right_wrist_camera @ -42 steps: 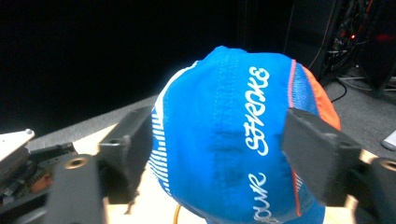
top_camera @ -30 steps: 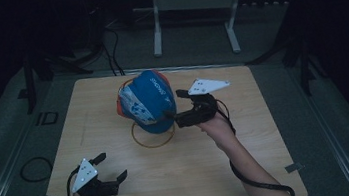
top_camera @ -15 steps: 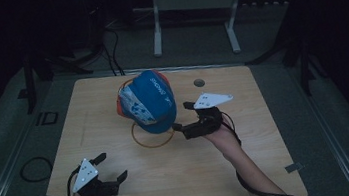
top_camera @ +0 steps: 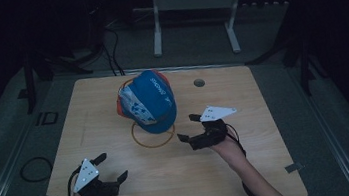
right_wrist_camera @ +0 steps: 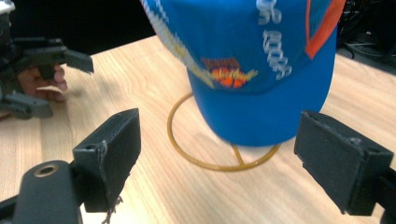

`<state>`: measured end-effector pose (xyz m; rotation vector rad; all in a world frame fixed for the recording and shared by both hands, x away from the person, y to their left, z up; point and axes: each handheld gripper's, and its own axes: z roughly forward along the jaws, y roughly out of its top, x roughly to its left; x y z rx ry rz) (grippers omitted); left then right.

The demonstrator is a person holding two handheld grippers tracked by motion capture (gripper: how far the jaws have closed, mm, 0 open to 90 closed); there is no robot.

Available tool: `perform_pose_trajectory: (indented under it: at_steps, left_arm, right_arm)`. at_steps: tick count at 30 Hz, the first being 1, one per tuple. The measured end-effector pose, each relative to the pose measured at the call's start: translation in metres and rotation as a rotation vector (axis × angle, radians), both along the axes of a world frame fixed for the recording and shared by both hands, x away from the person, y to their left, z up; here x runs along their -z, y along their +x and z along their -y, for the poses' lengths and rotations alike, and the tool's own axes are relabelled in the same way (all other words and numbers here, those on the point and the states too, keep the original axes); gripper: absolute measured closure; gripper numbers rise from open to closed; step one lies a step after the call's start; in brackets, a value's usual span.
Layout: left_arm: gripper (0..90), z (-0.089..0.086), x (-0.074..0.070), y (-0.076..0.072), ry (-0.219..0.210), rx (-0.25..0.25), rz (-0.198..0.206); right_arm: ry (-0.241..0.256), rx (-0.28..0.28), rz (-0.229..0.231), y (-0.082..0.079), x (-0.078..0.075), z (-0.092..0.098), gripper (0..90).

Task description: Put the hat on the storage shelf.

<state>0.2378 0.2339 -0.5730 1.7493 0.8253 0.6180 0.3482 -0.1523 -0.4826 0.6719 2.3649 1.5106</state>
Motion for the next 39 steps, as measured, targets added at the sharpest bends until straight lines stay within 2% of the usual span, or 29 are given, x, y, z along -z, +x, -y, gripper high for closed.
perform_pose_trajectory:
  at_steps: [10, 15, 21, 30, 39]
  left_arm:
    - [2.3, 0.000, 0.000, 0.000, -0.003, 0.003, -0.003]
    - [2.3, 0.000, 0.000, 0.000, 0.000, 0.006, -0.004]
    - [2.3, 0.000, 0.001, 0.000, 0.007, 0.008, -0.001]
    - [2.3, 0.000, 0.000, -0.001, 0.003, 0.009, 0.001]
    - [2.3, 0.000, 0.000, -0.001, -0.020, 0.013, 0.004]
  right_arm:
    - [-0.006, -0.011, -0.032, -0.006, 0.033, 0.012, 14.9]
    - [-0.030, -0.022, -0.050, -0.008, 0.046, 0.017, 14.9]
    - [-0.026, -0.005, -0.062, -0.009, 0.054, 0.029, 14.9]
    - [-0.051, 0.036, -0.082, -0.012, 0.068, 0.051, 14.9]
    - [-0.073, 0.079, -0.084, -0.018, 0.075, 0.077, 14.9]
